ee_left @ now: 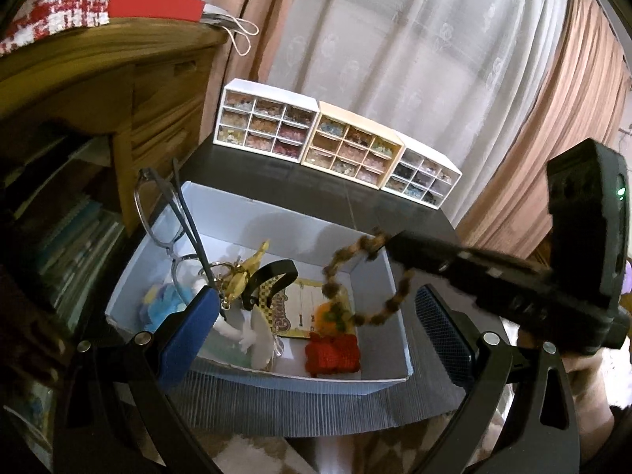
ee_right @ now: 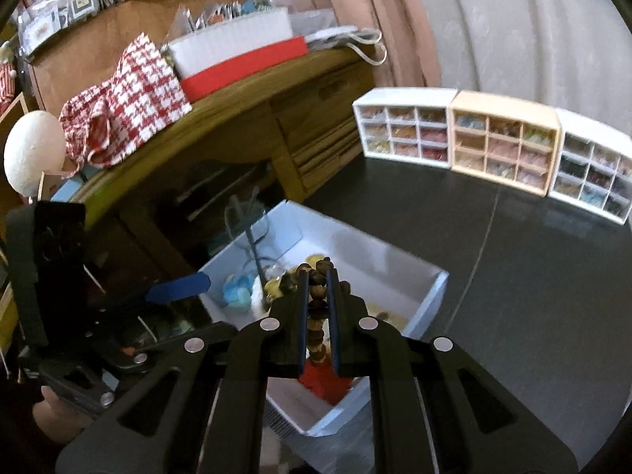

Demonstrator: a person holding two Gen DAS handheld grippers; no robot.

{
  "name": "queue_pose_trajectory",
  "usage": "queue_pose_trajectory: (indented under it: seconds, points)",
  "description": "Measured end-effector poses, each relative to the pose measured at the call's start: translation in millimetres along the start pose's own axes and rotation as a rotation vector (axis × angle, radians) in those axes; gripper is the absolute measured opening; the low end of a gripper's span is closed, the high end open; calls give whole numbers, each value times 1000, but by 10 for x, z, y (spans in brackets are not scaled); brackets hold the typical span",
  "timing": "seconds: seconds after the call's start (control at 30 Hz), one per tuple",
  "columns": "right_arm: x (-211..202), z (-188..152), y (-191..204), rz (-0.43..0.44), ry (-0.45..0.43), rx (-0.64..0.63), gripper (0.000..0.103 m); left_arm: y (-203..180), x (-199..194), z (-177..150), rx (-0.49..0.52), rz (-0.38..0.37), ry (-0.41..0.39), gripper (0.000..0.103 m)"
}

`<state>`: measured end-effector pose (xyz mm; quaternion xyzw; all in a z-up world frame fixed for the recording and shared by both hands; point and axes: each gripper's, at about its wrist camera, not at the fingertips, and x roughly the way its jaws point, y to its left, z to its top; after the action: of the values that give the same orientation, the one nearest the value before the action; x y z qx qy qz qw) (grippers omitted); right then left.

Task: Organize jewelry
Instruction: 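Lower the bracelet into the box and open the right tool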

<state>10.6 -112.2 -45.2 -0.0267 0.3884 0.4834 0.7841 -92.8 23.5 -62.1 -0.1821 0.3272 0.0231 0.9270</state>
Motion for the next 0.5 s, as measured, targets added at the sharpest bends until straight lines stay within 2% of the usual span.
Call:
queue_pose_trajectory:
  seconds: [0.2, 0.37, 0.43, 0.5]
  points:
    - [254, -190, -169, 17, 70, 99, 10, -90, -45, -38, 46, 15, -10, 99]
    - [217, -290, -247, 23, 39, 127, 14, -136, -66, -29, 66, 10, -16, 99]
    - [139, -295, -268, 20, 8, 129, 31, -152, -63, -27, 76, 22, -17, 99]
    - [41, -285, -315, 22, -27, 140, 39, -162, -69, -17, 80, 26, -19, 99]
